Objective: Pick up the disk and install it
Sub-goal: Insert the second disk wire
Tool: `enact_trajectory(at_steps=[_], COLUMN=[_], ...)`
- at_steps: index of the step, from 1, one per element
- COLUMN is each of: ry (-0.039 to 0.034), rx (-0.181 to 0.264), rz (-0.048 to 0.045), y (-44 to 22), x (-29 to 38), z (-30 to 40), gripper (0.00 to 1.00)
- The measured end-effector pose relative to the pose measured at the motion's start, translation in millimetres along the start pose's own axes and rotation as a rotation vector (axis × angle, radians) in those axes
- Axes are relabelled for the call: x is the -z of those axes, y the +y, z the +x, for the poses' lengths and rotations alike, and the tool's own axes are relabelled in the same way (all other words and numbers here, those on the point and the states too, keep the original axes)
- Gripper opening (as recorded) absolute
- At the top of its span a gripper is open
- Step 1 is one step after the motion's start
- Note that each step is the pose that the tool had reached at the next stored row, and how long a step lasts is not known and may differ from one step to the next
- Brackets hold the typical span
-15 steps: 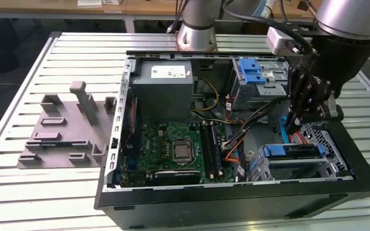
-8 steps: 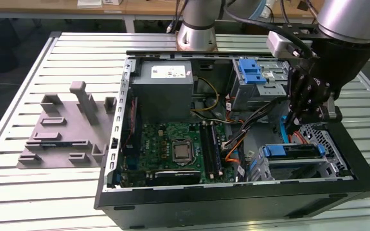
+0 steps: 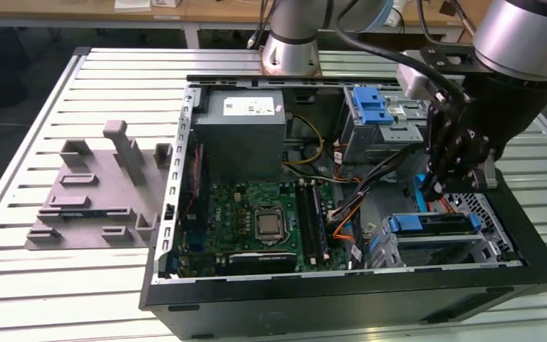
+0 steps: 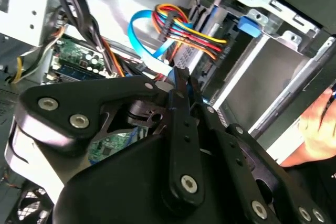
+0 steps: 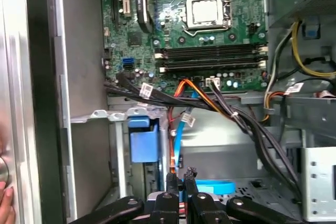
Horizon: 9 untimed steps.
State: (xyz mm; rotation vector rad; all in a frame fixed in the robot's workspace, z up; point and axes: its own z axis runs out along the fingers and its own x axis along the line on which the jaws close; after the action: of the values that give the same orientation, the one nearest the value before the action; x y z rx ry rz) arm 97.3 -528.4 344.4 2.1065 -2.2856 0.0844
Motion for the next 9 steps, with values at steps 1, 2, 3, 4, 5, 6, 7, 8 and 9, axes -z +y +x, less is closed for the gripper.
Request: enact_trajectory(at_steps=[1, 2, 3, 4, 5, 6, 7, 8, 9], ry=[-0.001, -0.0013, -0.0011, -0.001, -0.0011, -0.001, -0.0011, -0.0011, -0.0012], rx=[0.0, 0.0, 0.0, 0.0, 0.0, 0.0, 0.0, 0.0, 0.0], rz=[-0.0001, -0.0001, -0.0001, -0.0001, -0.0001, -0.0001, -0.0001, -0.0001, -0.0001], y=[-0.3, -0.4, -0.4, -0.4, -0.4, -0.5, -0.5, -0.5, -1.0], x=[-1.2, -1.8, -1.9, -1.8, -1.9, -1.9, -1.9, -2.0, -2.4], z=[3.1, 5.2, 6.0, 6.1, 6.1, 6.1, 6.1, 6.2, 6.4], gripper=[0.16, 0.16, 0.16, 0.16, 0.16, 0.16, 0.16, 0.16, 0.16])
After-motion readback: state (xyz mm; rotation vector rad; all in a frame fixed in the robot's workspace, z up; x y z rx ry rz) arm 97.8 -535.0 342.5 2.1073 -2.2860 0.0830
